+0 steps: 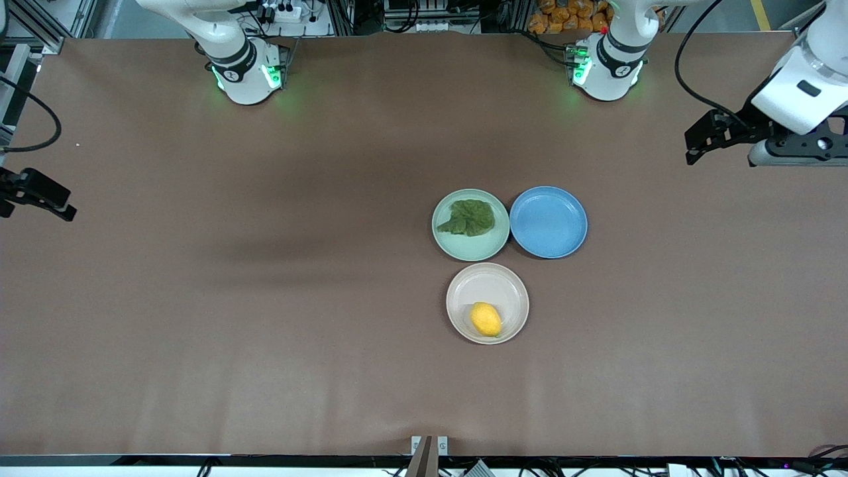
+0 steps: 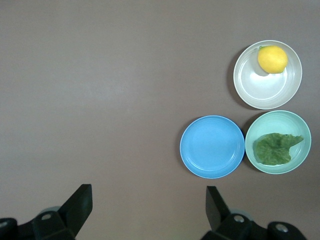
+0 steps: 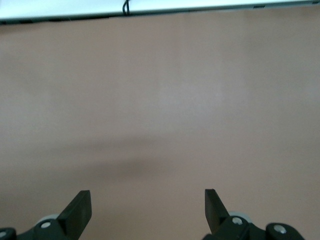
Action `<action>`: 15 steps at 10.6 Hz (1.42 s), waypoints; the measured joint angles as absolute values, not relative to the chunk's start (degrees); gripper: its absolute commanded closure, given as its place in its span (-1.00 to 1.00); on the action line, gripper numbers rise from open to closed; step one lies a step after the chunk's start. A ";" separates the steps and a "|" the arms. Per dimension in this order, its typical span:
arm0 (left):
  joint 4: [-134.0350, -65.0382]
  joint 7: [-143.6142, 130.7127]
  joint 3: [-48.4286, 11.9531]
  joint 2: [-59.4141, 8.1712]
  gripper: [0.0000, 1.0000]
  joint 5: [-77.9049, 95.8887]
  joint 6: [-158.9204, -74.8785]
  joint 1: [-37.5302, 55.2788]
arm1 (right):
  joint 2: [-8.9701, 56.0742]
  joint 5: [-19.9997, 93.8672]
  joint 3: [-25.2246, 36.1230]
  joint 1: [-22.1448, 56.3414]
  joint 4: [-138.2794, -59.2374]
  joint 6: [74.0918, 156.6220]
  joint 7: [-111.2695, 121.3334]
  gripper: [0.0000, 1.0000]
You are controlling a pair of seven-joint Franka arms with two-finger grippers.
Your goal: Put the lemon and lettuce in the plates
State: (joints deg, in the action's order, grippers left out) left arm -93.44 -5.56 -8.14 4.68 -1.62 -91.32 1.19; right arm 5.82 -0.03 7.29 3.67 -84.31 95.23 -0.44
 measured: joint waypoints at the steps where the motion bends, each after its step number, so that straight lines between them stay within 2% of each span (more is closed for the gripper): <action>1: -92.65 -5.56 -8.55 4.54 -1.00 -2.88 -90.94 1.44 | 5.78 -0.03 7.27 3.67 -86.18 95.82 -0.41 -1.00; 4: -92.14 -5.56 -9.26 4.22 -1.00 -3.63 -90.80 1.51 | 3.89 -0.03 7.23 3.67 -94.55 101.75 -0.33 -1.00; 6: -91.27 -5.56 -8.93 4.11 -1.00 -1.99 -90.80 1.23 | 2.39 -0.03 7.20 3.67 -96.86 102.62 -0.29 -1.00; 11: -90.47 -6.76 -8.90 4.03 -1.00 -0.68 -90.72 1.25 | 0.91 -0.03 5.08 1.28 -95.97 102.10 1.50 -1.00; 15: -90.44 -6.99 -8.93 3.99 -1.00 -0.65 -90.72 1.34 | 0.88 -0.03 4.98 1.16 -93.47 98.28 1.63 -1.00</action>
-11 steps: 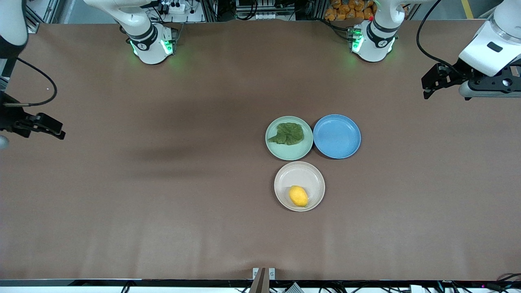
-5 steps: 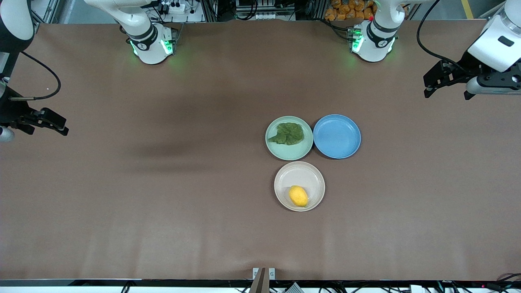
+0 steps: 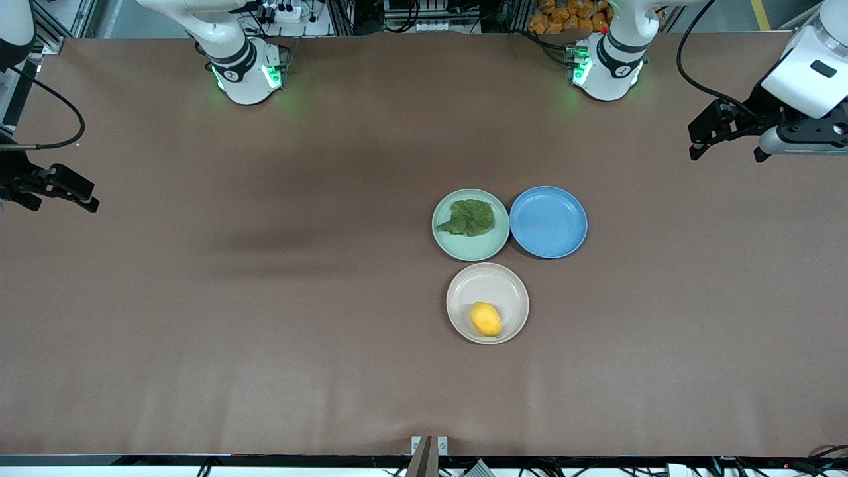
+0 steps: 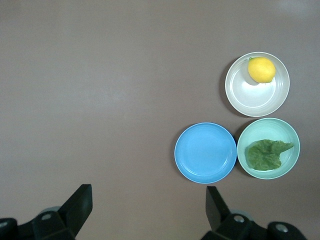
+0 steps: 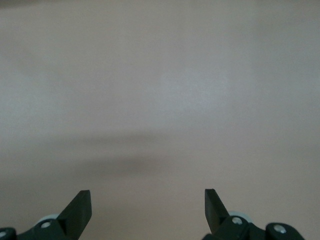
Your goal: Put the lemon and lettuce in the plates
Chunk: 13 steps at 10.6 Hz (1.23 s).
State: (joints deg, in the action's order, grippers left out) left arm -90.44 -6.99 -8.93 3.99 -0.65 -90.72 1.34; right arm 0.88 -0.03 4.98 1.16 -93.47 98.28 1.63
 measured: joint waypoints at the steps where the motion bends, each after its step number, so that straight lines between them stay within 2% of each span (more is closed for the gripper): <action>1: -90.44 -7.13 -9.01 3.97 -1.00 -0.64 -90.72 1.40 | 0.89 -0.03 4.98 1.16 -93.35 97.37 1.64 -1.00; 8: -90.44 -7.49 -9.15 3.93 -1.00 -0.64 -90.65 1.45 | 0.84 -0.03 4.97 1.15 -90.58 94.04 1.65 -1.00; 13: -90.44 -7.50 -9.24 3.83 -1.00 -0.64 -90.64 1.48 | 0.24 -0.03 4.96 1.14 -87.52 88.26 1.65 -1.00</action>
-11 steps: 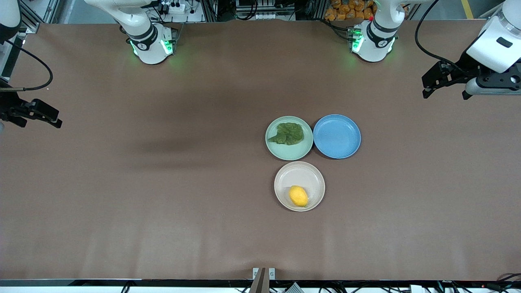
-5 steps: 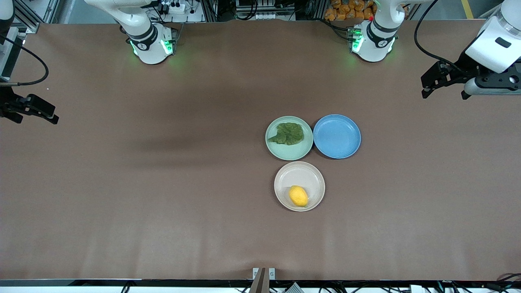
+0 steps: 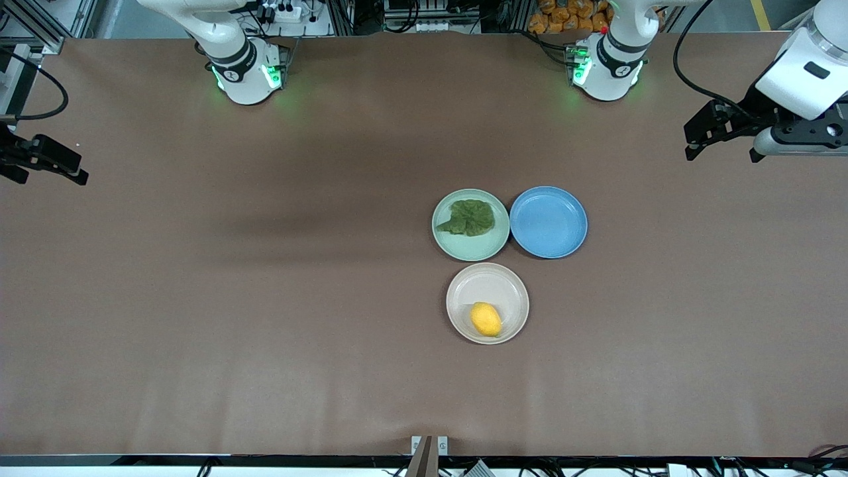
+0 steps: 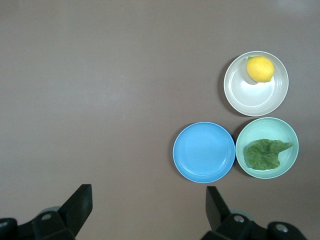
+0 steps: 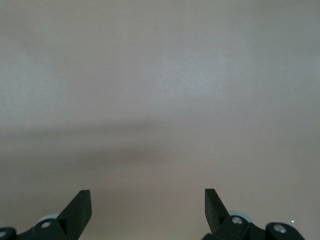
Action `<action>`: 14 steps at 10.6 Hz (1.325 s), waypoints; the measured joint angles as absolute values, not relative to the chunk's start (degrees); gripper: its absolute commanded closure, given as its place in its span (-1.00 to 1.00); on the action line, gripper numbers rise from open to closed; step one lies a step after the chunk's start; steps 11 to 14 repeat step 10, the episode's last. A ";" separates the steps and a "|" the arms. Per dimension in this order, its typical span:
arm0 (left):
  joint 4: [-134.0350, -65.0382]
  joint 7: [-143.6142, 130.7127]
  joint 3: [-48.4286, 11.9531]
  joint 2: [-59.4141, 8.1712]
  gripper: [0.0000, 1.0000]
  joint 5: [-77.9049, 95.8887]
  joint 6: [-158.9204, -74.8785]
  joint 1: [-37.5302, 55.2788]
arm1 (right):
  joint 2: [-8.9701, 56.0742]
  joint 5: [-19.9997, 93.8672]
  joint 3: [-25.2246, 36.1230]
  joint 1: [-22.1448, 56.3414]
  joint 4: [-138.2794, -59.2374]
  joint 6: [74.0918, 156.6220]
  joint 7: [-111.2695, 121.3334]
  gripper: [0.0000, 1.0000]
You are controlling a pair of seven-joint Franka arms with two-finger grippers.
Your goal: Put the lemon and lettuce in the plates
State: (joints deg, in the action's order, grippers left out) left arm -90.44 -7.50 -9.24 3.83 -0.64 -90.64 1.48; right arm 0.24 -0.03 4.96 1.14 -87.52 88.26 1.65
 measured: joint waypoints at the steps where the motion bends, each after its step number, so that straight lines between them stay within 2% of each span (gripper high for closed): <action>1: -90.44 -7.50 -9.24 3.81 -1.00 -0.64 -90.64 1.48 | 0.22 0.26 4.94 1.14 -87.03 88.23 1.65 -1.00; 14: -90.44 -7.50 -9.37 3.73 -1.00 -0.64 -90.64 1.62 | 0.58 1.95 4.86 1.13 -87.54 93.50 1.65 -1.00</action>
